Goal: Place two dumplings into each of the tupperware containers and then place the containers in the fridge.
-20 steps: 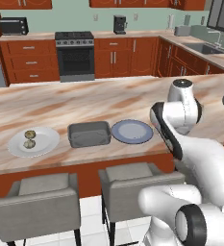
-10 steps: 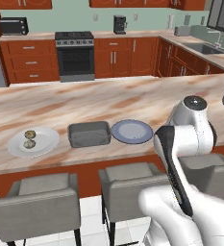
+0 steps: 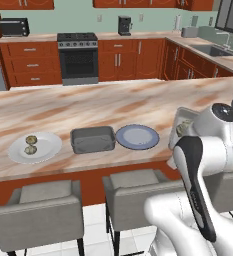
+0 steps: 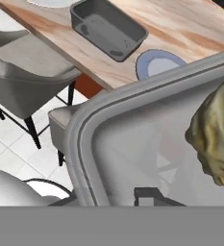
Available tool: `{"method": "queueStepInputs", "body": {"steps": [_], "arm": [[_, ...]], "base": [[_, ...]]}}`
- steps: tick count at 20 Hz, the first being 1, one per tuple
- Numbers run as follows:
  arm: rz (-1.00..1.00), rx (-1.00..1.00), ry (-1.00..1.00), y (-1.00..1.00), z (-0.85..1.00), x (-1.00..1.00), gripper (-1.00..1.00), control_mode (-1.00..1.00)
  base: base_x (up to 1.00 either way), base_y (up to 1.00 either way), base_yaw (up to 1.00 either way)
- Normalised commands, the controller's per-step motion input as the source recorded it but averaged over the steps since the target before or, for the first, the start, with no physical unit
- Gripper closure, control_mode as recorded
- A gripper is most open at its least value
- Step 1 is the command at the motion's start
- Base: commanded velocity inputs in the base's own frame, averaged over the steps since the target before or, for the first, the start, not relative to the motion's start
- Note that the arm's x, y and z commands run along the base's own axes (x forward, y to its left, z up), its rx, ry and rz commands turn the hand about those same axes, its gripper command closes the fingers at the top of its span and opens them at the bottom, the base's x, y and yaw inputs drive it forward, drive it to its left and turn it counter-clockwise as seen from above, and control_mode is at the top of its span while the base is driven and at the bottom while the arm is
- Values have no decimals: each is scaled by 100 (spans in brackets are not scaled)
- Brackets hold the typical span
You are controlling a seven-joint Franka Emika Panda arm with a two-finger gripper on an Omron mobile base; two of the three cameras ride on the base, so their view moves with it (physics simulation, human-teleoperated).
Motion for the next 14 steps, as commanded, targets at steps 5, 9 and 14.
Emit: {"method": "queueStepInputs", "body": {"steps": [5, 9, 14], "arm": [[8, -7, 0, 29, -4, -11, 100, -100], [-1, 0, -2, 0, -3, -19, 100, -100], [-4, 0, -2, 0, 0, -21, 100, -100]], "base": [[0, 0, 0], [0, 0, 0], [0, 0, 0]]}}
